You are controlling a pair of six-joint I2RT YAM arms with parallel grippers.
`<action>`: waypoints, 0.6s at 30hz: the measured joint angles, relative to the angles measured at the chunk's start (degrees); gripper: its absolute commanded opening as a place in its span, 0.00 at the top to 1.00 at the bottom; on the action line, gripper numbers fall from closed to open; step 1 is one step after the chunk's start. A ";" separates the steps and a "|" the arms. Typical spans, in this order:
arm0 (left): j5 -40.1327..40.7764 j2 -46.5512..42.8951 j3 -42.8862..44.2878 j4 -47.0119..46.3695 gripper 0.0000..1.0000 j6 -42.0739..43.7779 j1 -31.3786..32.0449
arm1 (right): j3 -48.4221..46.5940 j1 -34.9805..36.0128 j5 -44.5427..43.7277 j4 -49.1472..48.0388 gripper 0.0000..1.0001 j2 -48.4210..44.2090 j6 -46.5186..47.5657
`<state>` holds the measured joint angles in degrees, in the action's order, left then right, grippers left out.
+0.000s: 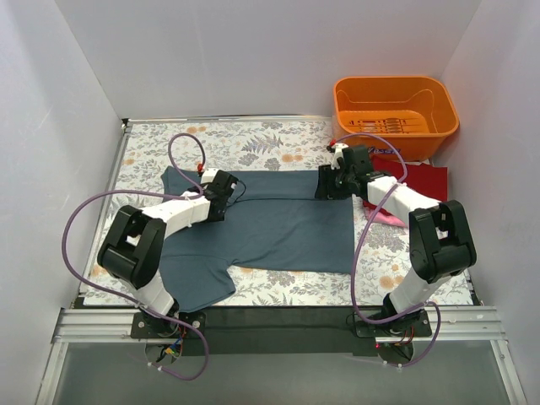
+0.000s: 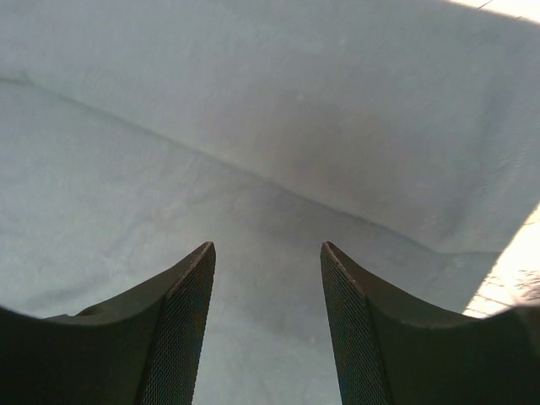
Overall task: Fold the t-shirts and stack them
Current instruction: Fold the tshirt
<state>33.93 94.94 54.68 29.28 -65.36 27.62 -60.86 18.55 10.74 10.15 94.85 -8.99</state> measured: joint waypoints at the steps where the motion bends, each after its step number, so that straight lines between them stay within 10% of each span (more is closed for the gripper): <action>1: 0.20 0.46 0.28 -0.37 0.60 0.50 0.00 | 0.37 0.20 0.24 -0.02 0.49 0.00 0.02; 12: 1.22 4.96 2.03 -2.93 0.71 4.07 0.00 | 1.73 0.28 1.44 0.26 0.49 0.00 0.22; 18: 1.18 5.16 2.40 -3.61 1.00 5.51 0.02 | 1.73 0.28 1.44 0.24 0.49 0.00 0.22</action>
<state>35.11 100.09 57.08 25.67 -59.86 27.64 -59.13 18.83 12.19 10.39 94.85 -8.78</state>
